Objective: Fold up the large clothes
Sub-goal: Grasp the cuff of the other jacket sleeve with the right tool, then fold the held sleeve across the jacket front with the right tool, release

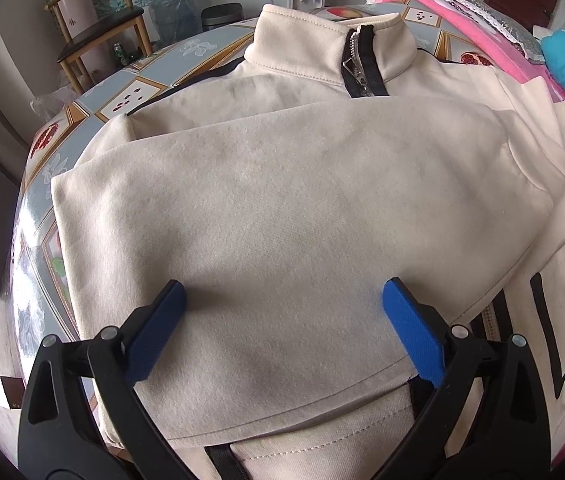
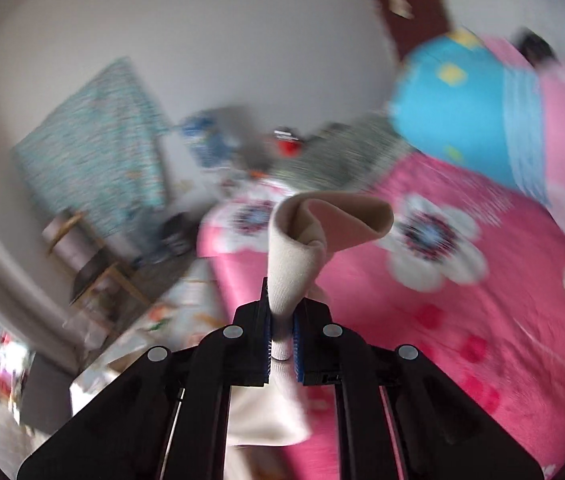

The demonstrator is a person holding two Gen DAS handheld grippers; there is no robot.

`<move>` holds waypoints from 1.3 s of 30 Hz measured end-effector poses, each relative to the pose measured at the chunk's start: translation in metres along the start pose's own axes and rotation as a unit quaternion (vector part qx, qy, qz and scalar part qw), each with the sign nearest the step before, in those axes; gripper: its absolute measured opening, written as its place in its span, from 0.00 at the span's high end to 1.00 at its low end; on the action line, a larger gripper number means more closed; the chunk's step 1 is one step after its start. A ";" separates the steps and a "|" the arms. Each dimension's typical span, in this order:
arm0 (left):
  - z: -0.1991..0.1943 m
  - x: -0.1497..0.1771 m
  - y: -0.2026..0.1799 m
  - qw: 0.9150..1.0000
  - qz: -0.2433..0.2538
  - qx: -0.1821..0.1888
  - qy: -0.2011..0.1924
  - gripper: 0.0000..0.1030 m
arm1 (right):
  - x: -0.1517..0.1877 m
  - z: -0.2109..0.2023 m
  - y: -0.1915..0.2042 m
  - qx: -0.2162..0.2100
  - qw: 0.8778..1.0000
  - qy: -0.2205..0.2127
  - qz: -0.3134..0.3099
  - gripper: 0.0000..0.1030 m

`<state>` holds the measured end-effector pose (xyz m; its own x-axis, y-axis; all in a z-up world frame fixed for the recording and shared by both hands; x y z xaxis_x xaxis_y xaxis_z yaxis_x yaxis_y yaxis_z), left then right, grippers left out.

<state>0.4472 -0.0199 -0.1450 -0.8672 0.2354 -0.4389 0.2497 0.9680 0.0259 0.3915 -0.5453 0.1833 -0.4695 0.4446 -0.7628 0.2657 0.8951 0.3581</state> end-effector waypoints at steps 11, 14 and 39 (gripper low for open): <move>-0.038 0.011 0.014 0.998 -0.006 0.031 -0.048 0.07 | 0.106 0.032 0.313 -0.218 0.963 0.054 -0.149 0.91; -0.058 0.027 0.030 0.998 0.001 0.033 -0.057 0.07 | 0.190 0.075 0.369 -0.251 0.942 0.130 -0.183 0.89; -0.007 -0.032 0.109 0.984 -0.160 0.072 -0.006 0.72 | 0.212 0.223 0.058 -0.032 0.977 0.205 -0.043 0.46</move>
<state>0.4995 0.0791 -0.1215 -0.9066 -0.0821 -0.4138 0.0229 0.9699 -0.2425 0.4952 -0.4066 -0.0778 -0.7897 0.3326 -0.5156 0.1641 0.9242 0.3449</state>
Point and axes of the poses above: each gripper's, at about its wrist camera, not at the fingertips, and z roughly the way its jaws point, y to its left, x to its underside, the point moved 10 cm from there along z, roughly the way its jaws point, and after that the axes turned 2 degrees about -x, right-handed, at the moved point
